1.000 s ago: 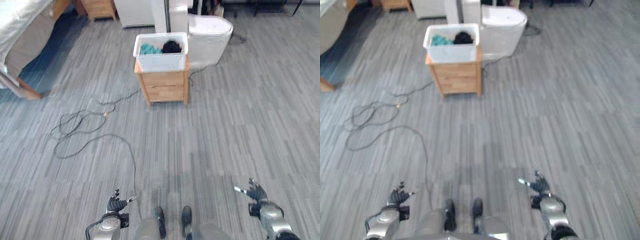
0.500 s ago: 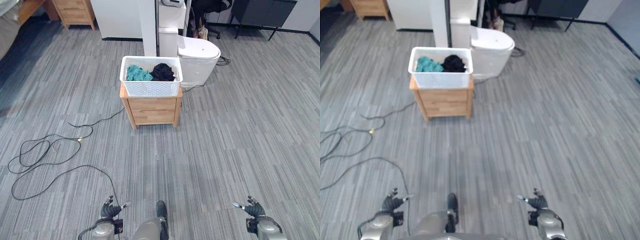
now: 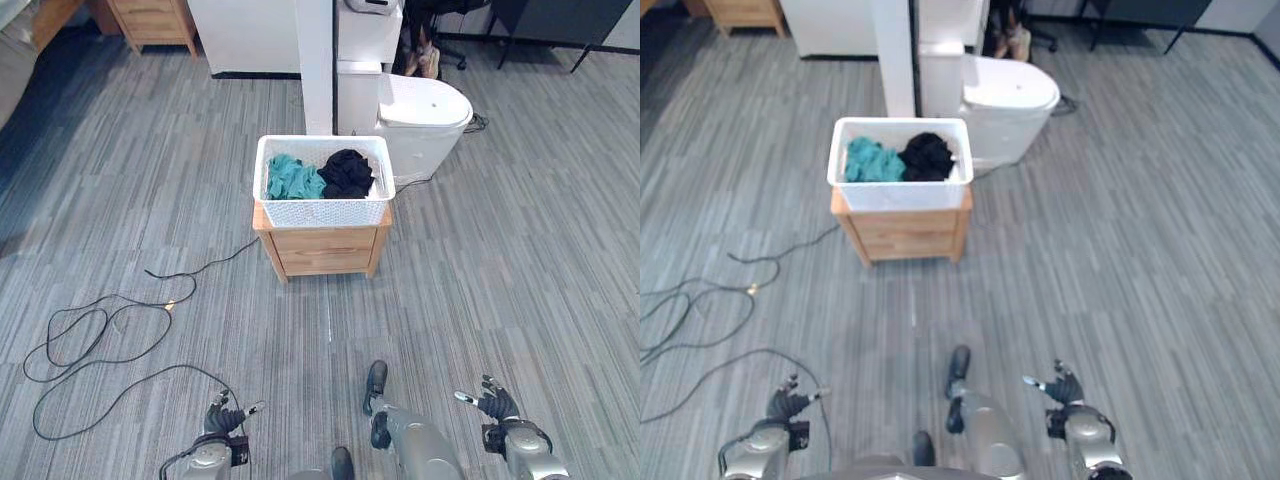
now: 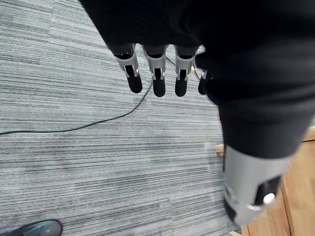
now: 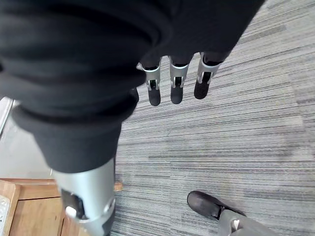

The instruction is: Grab the laundry basket,head to the washer,open it,put in the laundry and shut it.

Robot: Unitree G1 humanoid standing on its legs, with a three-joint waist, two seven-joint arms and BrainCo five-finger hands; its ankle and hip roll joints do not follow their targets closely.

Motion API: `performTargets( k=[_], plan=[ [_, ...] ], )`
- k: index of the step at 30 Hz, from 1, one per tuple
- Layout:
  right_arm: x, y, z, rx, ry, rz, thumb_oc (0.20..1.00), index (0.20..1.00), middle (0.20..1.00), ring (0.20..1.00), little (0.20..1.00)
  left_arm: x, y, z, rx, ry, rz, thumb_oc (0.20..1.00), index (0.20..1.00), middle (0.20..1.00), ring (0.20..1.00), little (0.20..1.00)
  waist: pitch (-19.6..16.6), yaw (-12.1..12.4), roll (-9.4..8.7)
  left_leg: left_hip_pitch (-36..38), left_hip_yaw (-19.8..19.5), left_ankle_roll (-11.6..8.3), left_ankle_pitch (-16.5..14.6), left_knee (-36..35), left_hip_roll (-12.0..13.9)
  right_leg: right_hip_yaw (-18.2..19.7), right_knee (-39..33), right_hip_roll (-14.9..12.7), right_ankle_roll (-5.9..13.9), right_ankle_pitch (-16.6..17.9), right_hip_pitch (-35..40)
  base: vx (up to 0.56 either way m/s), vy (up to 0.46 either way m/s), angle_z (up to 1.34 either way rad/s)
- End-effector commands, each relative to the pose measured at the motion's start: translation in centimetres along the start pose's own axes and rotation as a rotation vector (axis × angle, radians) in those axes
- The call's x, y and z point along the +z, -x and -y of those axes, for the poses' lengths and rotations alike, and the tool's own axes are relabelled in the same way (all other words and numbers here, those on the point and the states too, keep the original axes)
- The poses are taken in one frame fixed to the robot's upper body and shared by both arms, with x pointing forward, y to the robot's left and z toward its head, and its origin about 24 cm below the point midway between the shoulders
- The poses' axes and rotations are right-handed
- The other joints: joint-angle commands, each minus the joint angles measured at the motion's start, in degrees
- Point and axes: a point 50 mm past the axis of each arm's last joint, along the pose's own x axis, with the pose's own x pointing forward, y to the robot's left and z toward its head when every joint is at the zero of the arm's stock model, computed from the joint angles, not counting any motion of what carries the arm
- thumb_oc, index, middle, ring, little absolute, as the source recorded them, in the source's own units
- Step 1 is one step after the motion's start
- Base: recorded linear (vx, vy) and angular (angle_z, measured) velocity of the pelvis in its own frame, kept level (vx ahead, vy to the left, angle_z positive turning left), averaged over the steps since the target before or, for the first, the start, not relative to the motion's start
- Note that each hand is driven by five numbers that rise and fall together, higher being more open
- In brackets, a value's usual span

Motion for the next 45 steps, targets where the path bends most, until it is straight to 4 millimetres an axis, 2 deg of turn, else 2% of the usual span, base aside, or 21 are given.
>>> performTargets(
  k=[1,3,4,5,7,9,10,12,15,17,18,21,24,26,29,33,38,45],
  plan=[
    [1.1,-0.3,2.1,-0.048,0.019,0.050,1.000,1.000,1.000,1.000,1.000,0.9,0.0,-0.6,0.012,-0.035,0.061,1.000,1.000,1.000,1.000,1.000,-0.6,-1.2,-1.09,-3.6,4.4,-5.03,-3.7,14.9,5.8,1.6,0.5,-2.6,2.58,0.2,8.5,0.25,-0.151,0.96],
    [1.6,-0.4,2.7,-0.068,0.013,0.065,1.000,1.000,1.000,1.000,1.000,1.1,0.0,-0.3,0.001,-0.032,0.070,1.000,1.000,1.000,1.000,1.000,-0.3,-1.2,-1.09,-7.3,5.1,-6.33,-0.7,23.1,7.4,1.6,0.1,-2.4,1.01,-1.1,10.5,0.16,-0.112,0.67],
    [1.6,-0.4,2.7,-0.068,0.013,0.065,1.000,1.000,1.000,1.000,1.000,1.1,0.0,-0.3,0.001,-0.032,0.070,1.000,1.000,1.000,1.000,1.000,-0.4,-1.2,-1.11,-7.4,5.1,-6.33,-0.7,23.1,7.3,1.6,0.1,-2.4,1.01,-1.1,10.5,0.20,-0.071,0.17],
    [1.5,-0.4,3.2,-0.080,0.007,0.056,1.000,1.000,1.000,1.000,1.000,1.0,0.0,0.1,-0.012,-0.029,0.066,1.000,1.000,1.000,1.000,1.000,-0.1,-0.8,-0.73,-9.8,6.6,-6.08,0.1,25.2,9.0,1.5,-0.1,-2.1,0.14,-3.0,12.8,0.20,-0.036,-0.07],
    [1.3,-0.4,3.7,-0.098,0.006,0.048,1.000,1.000,1.000,1.000,1.000,0.9,-0.1,0.4,-0.021,-0.042,0.053,1.000,1.000,1.000,1.000,1.000,-0.2,-0.2,-1.20,-14.0,7.8,-4.91,-1.1,21.2,9.3,1.4,-1.2,-2.8,0.40,-4.6,15.6,0.33,-0.010,-0.19],
    [1.4,-0.4,3.8,-0.101,0.006,0.050,1.000,1.000,1.000,1.000,1.000,1.0,-0.1,0.5,-0.024,-0.044,0.057,1.000,1.000,1.000,1.000,1.000,-0.1,0.0,-1.37,-16.4,7.6,-4.93,-0.3,20.0,9.5,1.6,-1.3,-2.9,0.40,-5.2,16.5,0.24,0.019,-0.07],
    [1.3,-0.4,3.9,-0.107,0.012,0.045,1.000,1.000,1.000,1.000,1.000,1.1,-0.1,0.4,-0.018,-0.046,0.058,1.000,1.000,1.000,1.000,1.000,0.5,1.0,-1.22,-20.5,6.8,-6.07,4.9,16.8,10.7,2.3,-1.3,-2.2,-0.14,-6.4,18.7,0.26,0.040,-0.16],
    [1.2,-0.4,3.7,-0.106,0.018,0.037,1.000,1.000,1.000,1.000,1.000,1.0,-0.1,0.1,-0.005,-0.042,0.052,1.000,1.000,1.000,1.000,1.000,0.9,2.0,-0.86,-21.1,4.7,-7.27,8.9,11.4,10.6,3.3,-1.1,-1.2,-0.23,-7.5,20.6,0.32,0.078,-0.18],
    [1.0,-0.4,3.9,-0.113,0.025,0.029,1.000,1.000,1.000,1.000,1.000,0.6,-0.1,-0.1,0.009,-0.020,0.039,1.000,1.000,1.000,1.000,1.000,0.3,3.4,-0.40,-24.0,2.0,-8.48,12.7,7.8,11.4,5.8,-0.8,-1.4,0.46,-9.2,23.5,0.41,0.250,-0.49],
    [1.1,-0.4,3.8,-0.105,0.030,0.033,1.000,1.000,1.000,1.000,1.000,0.3,0.0,-0.2,0.014,-0.010,0.030,1.000,1.000,1.000,1.000,1.000,-0.3,3.7,0.16,-22.2,2.0,-8.30,12.3,5.3,11.6,6.7,-0.7,-1.6,1.03,-9.9,24.3,0.27,0.238,-0.56],
    [1.0,-0.3,3.7,-0.099,0.049,0.033,1.000,1.000,1.000,1.000,1.000,-0.2,0.2,-0.3,0.012,-0.019,0.009,1.000,1.000,1.000,1.000,1.000,-1.8,3.7,0.35,-20.9,1.9,-7.54,11.9,5.1,11.3,6.9,-0.1,-2.6,1.80,-10.2,25.1,0.29,0.293,-0.54],
    [2.4,-0.7,2.5,-0.073,0.054,0.078,1.000,1.000,1.000,1.000,1.000,0.0,0.0,-1.2,0.038,-0.047,0.012,1.000,1.000,1.000,1.000,1.000,-1.7,4.1,-0.12,-18.9,3.5,-5.62,9.4,6.5,10.4,9.1,7.0,-4.5,3.58,-9.3,21.4,0.27,0.353,-0.68],
    [3.8,-1.0,1.9,-0.053,0.061,0.127,1.000,1.000,1.000,1.000,1.000,0.8,-0.2,-1.7,0.063,-0.030,0.038,1.000,1.000,1.000,1.000,1.000,-1.3,4.0,0.02,-15.2,4.9,-4.56,8.4,3.9,9.4,9.4,8.1,-3.2,3.38,-6.2,14.5,0.10,0.125,-0.82],
    [4.5,-1.1,1.8,-0.053,0.076,0.150,1.000,1.000,1.000,1.000,1.000,1.4,-0.3,-2.0,0.072,-0.029,0.058,1.000,1.000,1.000,1.000,1.000,-0.7,3.5,0.02,-14.1,5.2,-4.56,8.2,2.8,9.0,8.2,5.5,-2.9,3.36,-4.6,12.2,0.07,0.014,-0.02],
    [4.8,-0.9,2.2,-0.061,0.103,0.175,1.000,1.000,1.000,1.000,1.000,2.0,-0.3,-2.1,0.072,-0.038,0.093,1.000,1.000,1.000,1.000,1.000,-0.7,3.2,-0.66,-13.6,4.2,-4.28,7.4,3.8,7.8,8.9,1.5,-2.9,3.14,-4.3,14.1,0.09,-0.033,0.29],
    [6.8,-0.4,3.0,-0.075,0.132,0.276,1.000,1.000,1.000,1.000,1.000,2.5,0.2,-2.4,0.082,-0.006,0.145,1.000,1.000,1.000,1.000,1.000,-1.6,3.5,-0.43,-12.2,4.1,-4.64,7.1,2.4,7.8,7.8,-1.8,-3.0,2.87,-4.0,16.8,0.09,-0.069,0.27],
    [9.6,0.2,3.6,-0.092,0.160,0.399,1.000,1.000,1.000,1.000,1.000,4.9,0.7,-3.1,0.106,0.004,0.256,1.000,1.000,1.000,1.000,1.000,-1.4,3.7,-0.07,-11.3,3.0,-5.07,7.2,1.6,8.0,6.5,-2.7,-2.8,2.43,-4.6,18.5,0.06,-0.073,0.28],
    [12.9,0.1,2.5,-0.077,0.171,0.486,1.000,1.000,1.000,1.000,1.000,7.8,0.2,-1.4,0.082,-0.019,0.334,1.000,1.000,1.000,1.000,1.000,-0.8,3.6,0.48,-10.8,2.6,-5.41,7.6,0.2,8.0,5.9,-3.3,-2.5,2.06,-5.3,18.9,0.03,-0.028,0.08]
  ],
)
